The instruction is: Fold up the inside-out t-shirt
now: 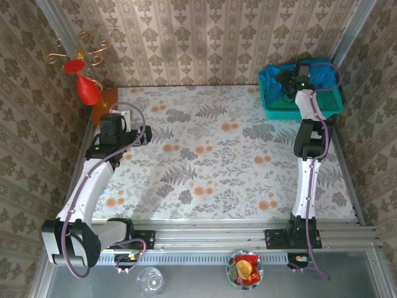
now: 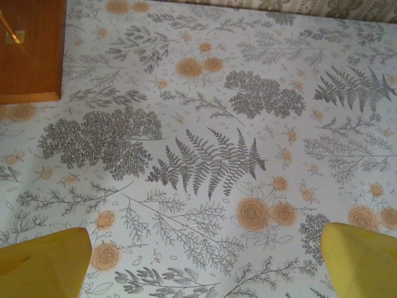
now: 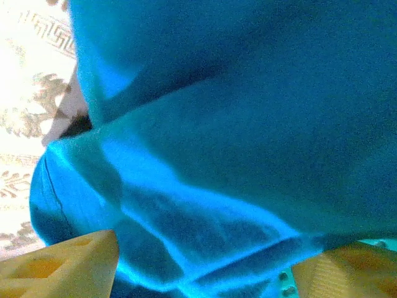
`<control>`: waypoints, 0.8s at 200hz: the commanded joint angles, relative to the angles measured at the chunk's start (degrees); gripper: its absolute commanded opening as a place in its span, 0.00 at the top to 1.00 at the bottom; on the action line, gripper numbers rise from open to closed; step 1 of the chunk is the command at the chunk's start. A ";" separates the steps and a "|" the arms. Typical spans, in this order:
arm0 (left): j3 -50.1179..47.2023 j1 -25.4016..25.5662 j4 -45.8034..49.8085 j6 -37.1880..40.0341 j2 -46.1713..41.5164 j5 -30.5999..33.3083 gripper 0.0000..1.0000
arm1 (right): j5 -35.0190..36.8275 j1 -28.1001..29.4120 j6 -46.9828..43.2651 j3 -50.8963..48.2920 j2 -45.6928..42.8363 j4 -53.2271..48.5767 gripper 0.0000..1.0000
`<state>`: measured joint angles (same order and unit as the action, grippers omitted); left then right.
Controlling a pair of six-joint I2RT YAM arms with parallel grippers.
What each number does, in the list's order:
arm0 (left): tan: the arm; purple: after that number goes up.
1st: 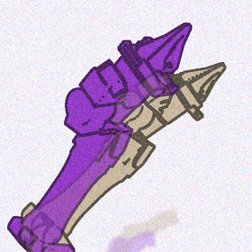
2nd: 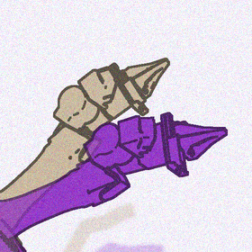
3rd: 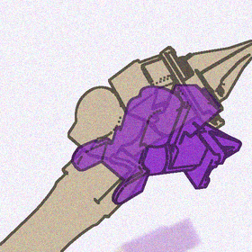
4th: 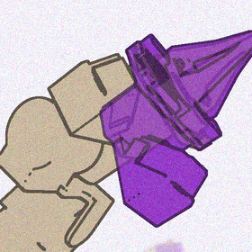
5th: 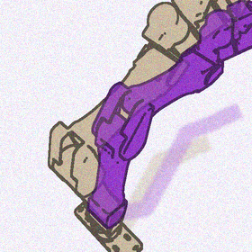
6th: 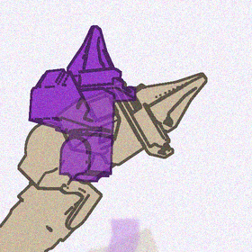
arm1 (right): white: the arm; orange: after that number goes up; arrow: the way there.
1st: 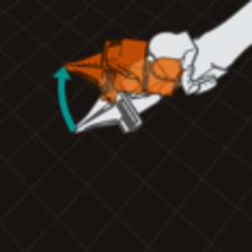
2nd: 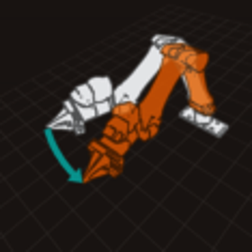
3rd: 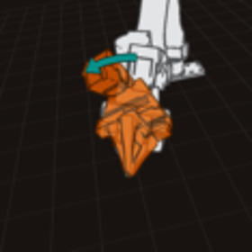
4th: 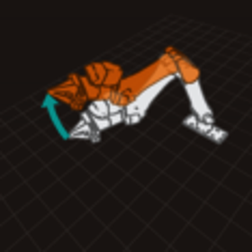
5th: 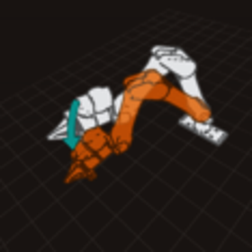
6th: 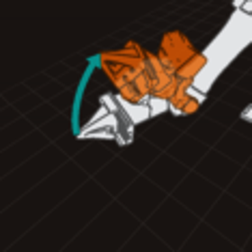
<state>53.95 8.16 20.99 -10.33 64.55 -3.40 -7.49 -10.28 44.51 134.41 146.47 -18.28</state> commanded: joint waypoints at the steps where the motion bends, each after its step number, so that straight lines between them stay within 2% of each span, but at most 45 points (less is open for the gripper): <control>1: 2.10 -0.19 -0.06 0.72 0.42 -0.84 0.04 | -0.78 -0.25 4.14 3.90 1.76 -0.35 0.37; 20: 2.53 0.01 -0.03 0.75 0.48 -0.84 0.04 | -1.39 -0.21 4.54 5.16 1.81 -0.64 0.54; 45: 3.24 0.17 -0.30 0.48 0.87 -2.30 0.05 | -2.23 -0.18 4.88 4.91 -0.03 -0.66 0.84; 63: 4.11 0.50 -0.11 0.31 1.34 -3.33 0.05 | -2.80 0.08 3.86 2.35 -3.59 0.09 0.96; 81: 4.54 0.67 -0.68 0.75 1.45 -4.95 0.05 | -2.85 0.85 2.55 -3.34 -9.22 2.68 1.00; 115: 5.95 1.14 -2.39 0.93 2.32 -7.52 0.06 | -1.71 2.34 -0.57 -12.87 -20.54 5.11 1.00; 160: 8.36 1.38 -4.79 -1.95 3.29 -12.43 0.08 | -4.98 3.21 -3.15 -19.06 -31.81 4.38 1.00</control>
<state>59.31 9.04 18.87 -10.44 67.40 -11.55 -9.72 -7.57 43.99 117.73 122.06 -15.86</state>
